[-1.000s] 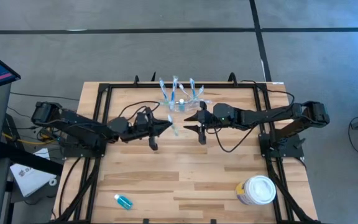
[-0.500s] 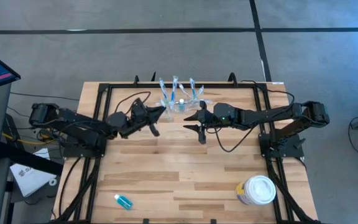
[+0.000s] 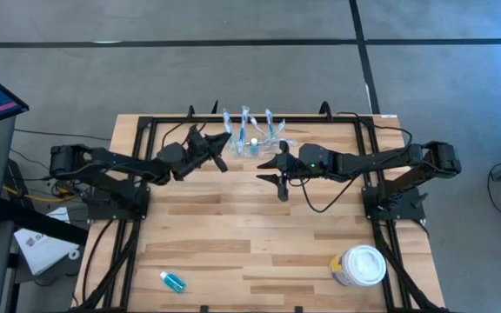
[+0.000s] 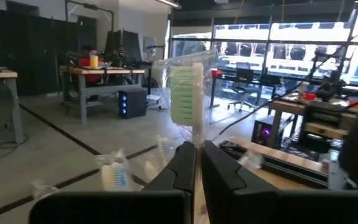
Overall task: Pick & Place toothbrushing station
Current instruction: Put the green toothbrush into the transparent organizer
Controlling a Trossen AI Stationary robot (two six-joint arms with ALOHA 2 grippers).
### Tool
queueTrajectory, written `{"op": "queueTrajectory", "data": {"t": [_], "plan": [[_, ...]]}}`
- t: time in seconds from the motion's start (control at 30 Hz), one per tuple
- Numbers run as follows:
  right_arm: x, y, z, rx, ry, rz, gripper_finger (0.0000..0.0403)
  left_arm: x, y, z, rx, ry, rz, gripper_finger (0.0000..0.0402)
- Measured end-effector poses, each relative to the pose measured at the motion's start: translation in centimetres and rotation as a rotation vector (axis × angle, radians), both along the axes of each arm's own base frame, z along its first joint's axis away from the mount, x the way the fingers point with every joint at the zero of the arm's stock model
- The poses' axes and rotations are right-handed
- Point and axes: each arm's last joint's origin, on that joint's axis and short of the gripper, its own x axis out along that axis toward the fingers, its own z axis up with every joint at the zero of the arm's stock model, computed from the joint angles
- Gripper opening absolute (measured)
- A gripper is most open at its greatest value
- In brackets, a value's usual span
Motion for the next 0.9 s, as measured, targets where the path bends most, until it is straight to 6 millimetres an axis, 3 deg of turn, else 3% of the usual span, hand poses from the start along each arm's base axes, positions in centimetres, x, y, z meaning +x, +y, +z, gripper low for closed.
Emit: {"op": "queueTrajectory", "data": {"t": [0.5,0.9], "plan": [[0.0,-0.1,0.0,-0.032,0.002,0.003,0.0127,0.5,3.3,-1.7,0.019,-0.037,0.053,0.0002],[-0.1,-0.9,0.0,-0.033,0.006,-0.021,0.0127,2.7,4.8,-2.9,0.011,0.008,0.041,0.0003]]}}
